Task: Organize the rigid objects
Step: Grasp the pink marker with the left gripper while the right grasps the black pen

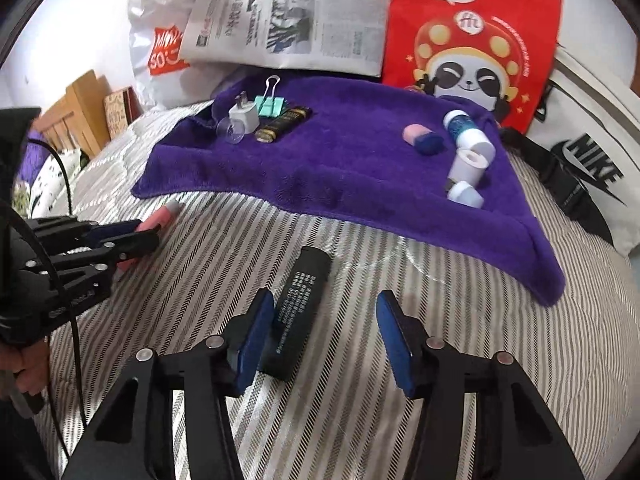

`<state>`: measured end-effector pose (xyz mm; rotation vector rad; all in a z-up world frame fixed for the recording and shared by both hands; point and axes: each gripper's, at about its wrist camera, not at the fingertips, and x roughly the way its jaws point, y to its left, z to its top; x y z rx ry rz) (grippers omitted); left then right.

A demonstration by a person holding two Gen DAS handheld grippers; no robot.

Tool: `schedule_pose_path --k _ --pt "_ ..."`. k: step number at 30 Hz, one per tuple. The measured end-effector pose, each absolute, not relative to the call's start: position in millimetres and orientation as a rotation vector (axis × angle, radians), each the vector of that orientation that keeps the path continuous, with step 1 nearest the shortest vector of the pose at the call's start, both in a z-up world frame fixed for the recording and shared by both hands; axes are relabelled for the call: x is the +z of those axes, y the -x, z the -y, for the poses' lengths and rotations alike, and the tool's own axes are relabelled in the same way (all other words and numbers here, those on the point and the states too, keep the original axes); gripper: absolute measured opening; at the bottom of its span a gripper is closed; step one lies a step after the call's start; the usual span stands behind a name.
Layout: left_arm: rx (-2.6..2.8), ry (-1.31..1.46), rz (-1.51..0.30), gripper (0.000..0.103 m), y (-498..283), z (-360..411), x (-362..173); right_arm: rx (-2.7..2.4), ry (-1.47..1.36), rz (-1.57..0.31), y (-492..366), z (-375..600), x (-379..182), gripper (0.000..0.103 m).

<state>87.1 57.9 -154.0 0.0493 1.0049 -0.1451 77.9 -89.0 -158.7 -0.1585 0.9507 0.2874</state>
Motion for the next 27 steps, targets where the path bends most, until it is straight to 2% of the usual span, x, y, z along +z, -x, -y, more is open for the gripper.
schedule_pose_path --k 4,17,19,20,27 --pt "-0.143 -0.042 -1.004 0.017 -86 -61 -155 0.334 0.159 -0.955 -77 85 -160 0.037" --pt "-0.143 -0.053 -0.997 0.017 -85 -60 -156 0.356 0.190 -0.990 -74 86 -166 0.035" --pt "-0.143 -0.053 -0.996 0.017 -84 -60 -156 0.347 0.203 -0.975 -72 84 -166 0.029" --pt "-0.143 -0.054 -0.995 0.017 -84 -60 -156 0.348 0.205 -0.977 -72 85 -165 0.023" --pt "-0.138 -0.059 -0.993 0.018 -83 -59 -156 0.331 0.197 -1.014 -67 100 -164 0.023"
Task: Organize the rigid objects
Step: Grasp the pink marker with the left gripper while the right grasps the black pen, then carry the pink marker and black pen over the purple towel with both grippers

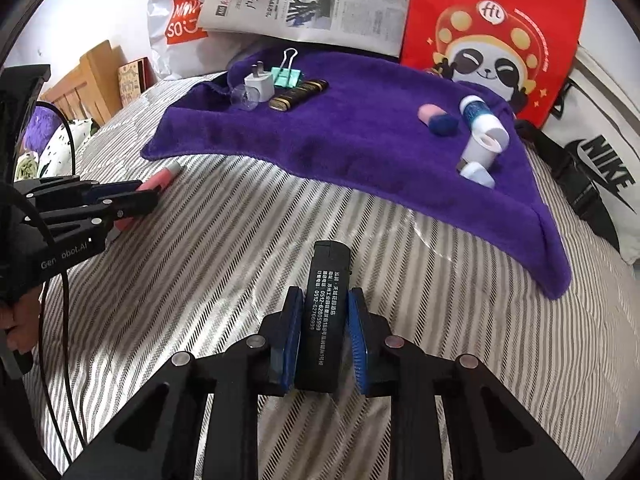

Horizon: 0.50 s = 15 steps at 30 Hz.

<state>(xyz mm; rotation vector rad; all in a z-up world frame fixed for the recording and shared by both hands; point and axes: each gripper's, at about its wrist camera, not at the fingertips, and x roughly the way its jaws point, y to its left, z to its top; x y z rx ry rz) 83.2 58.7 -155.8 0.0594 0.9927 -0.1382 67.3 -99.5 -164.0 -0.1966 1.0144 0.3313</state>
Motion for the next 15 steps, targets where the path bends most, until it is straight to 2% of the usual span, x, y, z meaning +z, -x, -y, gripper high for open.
schedule_pose_path --k 15 --pt "-0.168 0.001 -0.977 0.017 -87 -63 -156 0.326 0.178 -1.002 -74 99 -165 0.022"
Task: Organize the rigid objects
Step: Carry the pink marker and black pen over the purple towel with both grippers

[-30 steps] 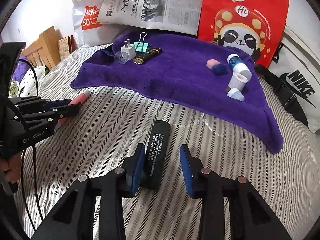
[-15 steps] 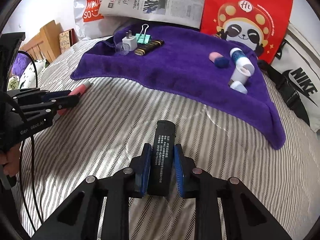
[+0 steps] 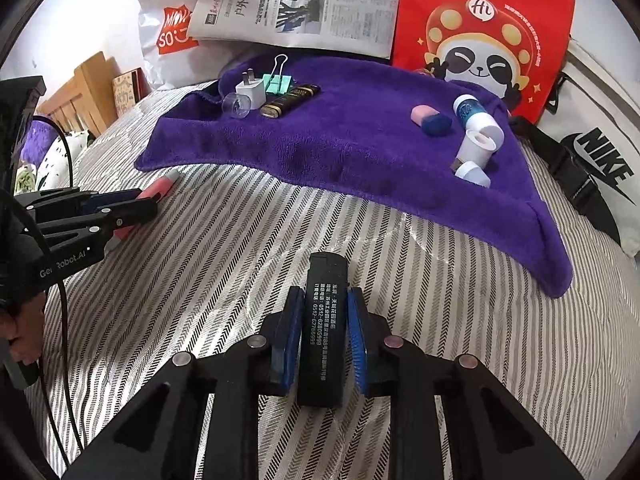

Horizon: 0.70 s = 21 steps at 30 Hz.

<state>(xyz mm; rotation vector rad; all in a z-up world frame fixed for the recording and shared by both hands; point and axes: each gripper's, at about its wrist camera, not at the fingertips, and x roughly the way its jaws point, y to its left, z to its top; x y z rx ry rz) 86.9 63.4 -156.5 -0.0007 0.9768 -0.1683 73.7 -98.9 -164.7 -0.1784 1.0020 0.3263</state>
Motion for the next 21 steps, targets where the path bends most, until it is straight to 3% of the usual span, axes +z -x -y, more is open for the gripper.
schedule_pose_path --k 21 --pt "-0.194 0.097 -0.990 0.017 -84 -72 -110 0.374 0.139 -0.969 -84 124 -103 0.022"
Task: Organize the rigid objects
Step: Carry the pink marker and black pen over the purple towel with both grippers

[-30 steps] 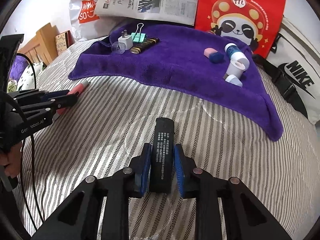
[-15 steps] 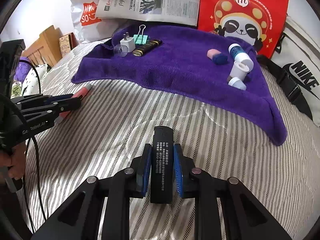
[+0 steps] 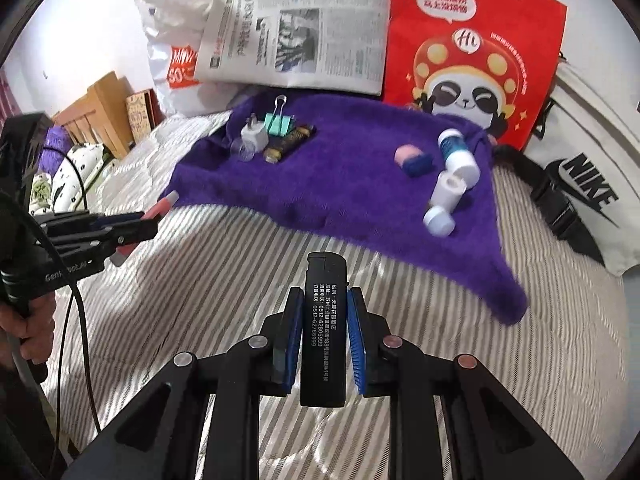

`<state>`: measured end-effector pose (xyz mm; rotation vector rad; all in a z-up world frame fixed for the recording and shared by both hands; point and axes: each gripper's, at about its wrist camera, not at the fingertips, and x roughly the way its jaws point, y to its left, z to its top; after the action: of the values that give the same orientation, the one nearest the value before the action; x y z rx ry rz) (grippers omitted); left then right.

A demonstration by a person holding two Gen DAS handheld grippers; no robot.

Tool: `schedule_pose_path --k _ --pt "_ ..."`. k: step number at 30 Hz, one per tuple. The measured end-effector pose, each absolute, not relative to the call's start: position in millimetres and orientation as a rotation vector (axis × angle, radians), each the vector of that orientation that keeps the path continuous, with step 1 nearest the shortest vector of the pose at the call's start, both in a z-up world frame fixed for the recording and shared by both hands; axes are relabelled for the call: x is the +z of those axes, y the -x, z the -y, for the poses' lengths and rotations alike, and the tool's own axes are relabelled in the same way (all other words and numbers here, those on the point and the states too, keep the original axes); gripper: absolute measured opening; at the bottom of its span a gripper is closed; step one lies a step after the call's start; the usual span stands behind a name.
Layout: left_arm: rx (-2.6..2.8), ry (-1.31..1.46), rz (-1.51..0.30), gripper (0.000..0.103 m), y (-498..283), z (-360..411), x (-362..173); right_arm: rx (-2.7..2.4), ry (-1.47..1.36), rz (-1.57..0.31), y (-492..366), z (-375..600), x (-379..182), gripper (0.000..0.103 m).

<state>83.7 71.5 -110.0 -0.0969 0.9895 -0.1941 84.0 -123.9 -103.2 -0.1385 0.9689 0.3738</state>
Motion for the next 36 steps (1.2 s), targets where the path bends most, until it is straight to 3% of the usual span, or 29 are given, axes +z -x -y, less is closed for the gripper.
schedule_pose_path --k 24,36 --pt "-0.219 0.032 -0.946 0.017 -221 -54 -79 0.279 0.074 -0.869 -238 169 -62 0.022" --pt "-0.243 0.006 -0.969 0.017 -248 -41 -95 0.308 0.077 -0.942 -246 164 -90 0.022"
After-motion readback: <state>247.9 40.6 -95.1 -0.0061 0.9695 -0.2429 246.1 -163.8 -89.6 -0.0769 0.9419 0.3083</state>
